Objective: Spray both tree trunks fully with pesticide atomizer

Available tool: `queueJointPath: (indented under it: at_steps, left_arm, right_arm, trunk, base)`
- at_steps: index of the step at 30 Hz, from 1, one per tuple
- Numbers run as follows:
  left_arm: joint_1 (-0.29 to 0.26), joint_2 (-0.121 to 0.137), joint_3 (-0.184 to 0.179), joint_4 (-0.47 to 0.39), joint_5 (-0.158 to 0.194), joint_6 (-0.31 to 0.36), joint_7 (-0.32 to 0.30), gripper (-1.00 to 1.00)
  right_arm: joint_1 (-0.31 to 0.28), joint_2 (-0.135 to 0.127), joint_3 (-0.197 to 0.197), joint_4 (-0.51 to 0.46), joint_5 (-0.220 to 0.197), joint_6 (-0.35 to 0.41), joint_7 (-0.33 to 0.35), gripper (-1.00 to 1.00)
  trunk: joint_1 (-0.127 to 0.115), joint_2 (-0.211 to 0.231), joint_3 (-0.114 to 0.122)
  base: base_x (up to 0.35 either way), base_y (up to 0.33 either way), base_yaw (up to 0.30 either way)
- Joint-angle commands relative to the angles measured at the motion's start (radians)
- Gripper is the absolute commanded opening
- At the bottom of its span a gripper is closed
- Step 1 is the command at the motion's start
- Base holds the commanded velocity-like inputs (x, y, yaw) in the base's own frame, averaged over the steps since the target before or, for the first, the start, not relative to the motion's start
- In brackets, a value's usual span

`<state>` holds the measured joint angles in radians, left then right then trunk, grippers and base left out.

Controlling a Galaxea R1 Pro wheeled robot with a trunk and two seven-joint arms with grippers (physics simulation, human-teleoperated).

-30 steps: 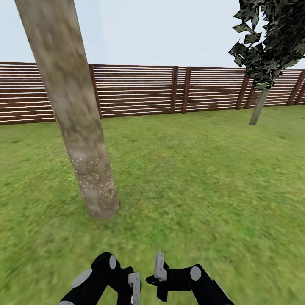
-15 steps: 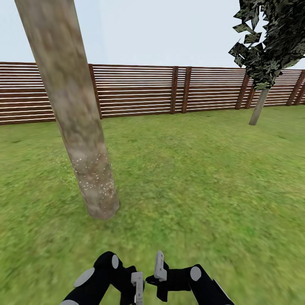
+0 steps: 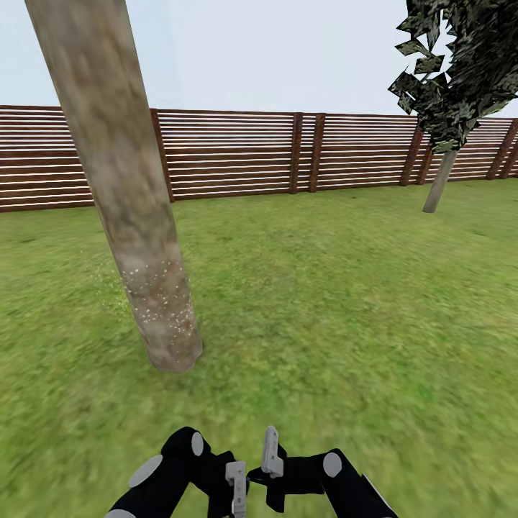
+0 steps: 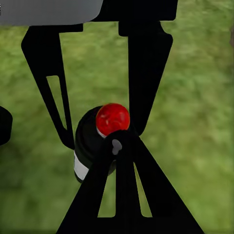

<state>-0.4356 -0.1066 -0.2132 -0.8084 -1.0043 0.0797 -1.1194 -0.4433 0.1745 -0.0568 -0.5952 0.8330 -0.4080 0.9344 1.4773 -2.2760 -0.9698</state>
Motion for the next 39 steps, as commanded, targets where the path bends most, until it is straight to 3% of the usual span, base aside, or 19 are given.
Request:
queueJointPath:
  at_steps: [1, 4, 8, 9, 14, 18, 19, 20, 21, 22, 23, 24, 26, 27, 28, 30, 32, 33, 39]
  left_arm:
    - [0.000, 0.002, 0.000, 0.000, 0.000, 0.000, 0.000, -1.00]
    - [0.001, 0.022, 0.004, 0.001, -0.008, 0.001, 0.000, -1.00]
    - [0.001, 0.098, 0.009, 0.002, -0.012, 0.003, -0.001, -1.00]
    - [0.000, 0.153, 0.010, 0.001, -0.011, 0.003, -0.001, -1.00]
    - [0.010, 0.287, 0.011, 0.001, -0.013, 0.002, -0.007, -1.00]
    - [0.007, 0.392, 0.026, 0.000, -0.004, 0.002, -0.009, -1.00]
    - [0.005, 0.397, 0.054, 0.000, -0.003, 0.002, -0.008, -1.00]
    - [0.004, 0.398, 0.107, 0.000, -0.003, -0.001, -0.006, -1.00]
    - [0.003, 0.397, 0.200, 0.000, -0.002, -0.006, 0.000, -1.00]
    - [0.003, 0.394, 0.292, 0.001, 0.008, -0.009, 0.020, -1.00]
    - [0.004, 0.390, 0.351, 0.004, 0.030, -0.010, 0.044, -1.00]
    - [0.006, 0.374, 0.423, 0.030, 0.096, -0.012, 0.102, -1.00]
    - [0.011, 0.363, 0.522, 0.113, 0.242, -0.037, 0.231, -1.00]
    - [0.013, 0.361, 0.568, 0.186, 0.326, -0.086, 0.333, -1.00]
    - [0.014, 0.361, 0.619, 0.294, 0.417, -0.175, 0.493, -1.00]
    - [0.025, 0.362, 0.692, 0.496, 0.542, -0.398, 0.818, -1.00]
    - [0.055, 0.361, 0.710, 0.608, 0.605, -0.575, 1.041, -1.00]
    - [0.067, 0.361, 0.713, 0.628, 0.639, -0.610, 1.128, -1.00]
    - [0.083, 0.357, 0.710, 0.709, 0.665, -0.629, 1.185, -1.00]
  right_arm:
    - [0.000, 0.000, 0.000, 0.000, 0.000, 0.000, 0.000, -1.00]
    - [0.000, 0.000, 0.000, 0.000, 0.001, 0.000, 0.000, -1.00]
    - [0.000, 0.000, -0.002, 0.000, 0.001, 0.000, 0.000, -1.00]
    - [0.000, 0.000, -0.003, 0.000, 0.002, 0.000, 0.001, -1.00]
    - [0.000, -0.023, -0.005, 0.000, 0.006, 0.000, 0.000, -1.00]
    - [0.000, -0.062, -0.007, -0.001, 0.005, 0.000, -0.003, -1.00]
    - [0.000, -0.078, -0.008, -0.002, 0.004, 0.000, -0.005, 1.00]
    - [0.000, -0.102, -0.014, -0.006, 0.003, -0.001, -0.013, 1.00]
    - [0.000, -0.130, -0.074, -0.015, 0.002, -0.001, -0.063, 1.00]
    - [0.000, -0.149, -0.201, -0.016, 0.002, -0.002, -0.139, 1.00]
    - [0.000, -0.159, -0.304, -0.014, 0.003, -0.003, -0.182, 1.00]
    - [0.001, -0.165, -0.444, -0.013, 0.003, -0.003, -0.234, 1.00]
    - [0.002, -0.168, -0.637, -0.010, 0.003, -0.003, -0.347, 1.00]
    - [0.004, -0.167, -0.733, 0.012, 0.003, -0.007, -0.433, 1.00]
    - [0.006, -0.168, -0.812, 0.060, 0.003, -0.030, -0.542, 1.00]
    - [0.025, -0.170, -0.861, 0.118, 0.005, -0.164, -0.680, 1.00]
    - [0.086, -0.169, -0.871, 0.133, 0.003, -0.289, -0.747, 1.00]
    - [0.120, -0.168, -0.872, 0.136, 0.003, -0.339, -0.787, 1.00]
    - [0.143, -0.185, -0.873, 0.327, 0.007, -0.364, -0.819, 1.00]
  trunk:
    - [0.000, 0.000, 0.000]
    - [0.000, 0.000, 0.000]
    - [0.000, 0.000, 0.000]
    - [0.000, 0.000, 0.000]
    - [0.000, 0.000, 0.000]
    - [0.000, 0.000, 0.000]
    - [0.000, 0.000, 0.000]
    - [0.000, 0.000, 0.000]
    - [0.000, 0.000, 0.000]
    - [0.000, 0.000, 0.000]
    - [0.000, 0.000, 0.000]
    - [0.000, 0.000, 0.000]
    - [0.000, 0.000, 0.000]
    - [0.000, 0.000, 0.000]
    - [0.000, 0.000, 0.000]
    - [0.000, 0.000, 0.000]
    - [0.000, 0.000, 0.000]
    - [0.000, 0.000, 0.000]
    - [0.000, 0.000, 0.000]
  base:
    - [0.000, 0.000, 0.000]
    - [0.000, 0.000, 0.000]
    - [0.000, 0.000, 0.000]
    - [0.000, 0.000, 0.000]
    - [0.000, 0.000, 0.000]
    - [0.000, 0.000, 0.000]
    - [0.000, 0.000, 0.000]
    - [0.000, 0.000, 0.000]
    - [0.000, 0.000, 0.000]
    - [0.000, 0.000, 0.000]
    - [0.000, 0.000, 0.000]
    - [0.000, 0.000, 0.000]
    - [0.000, 0.000, 0.000]
    - [0.000, 0.000, 0.000]
    - [0.000, 0.000, 0.000]
    - [0.000, 0.000, 0.000]
    - [0.000, 0.000, 0.000]
    - [0.000, 0.000, 0.000]
    - [0.000, 0.000, 0.000]
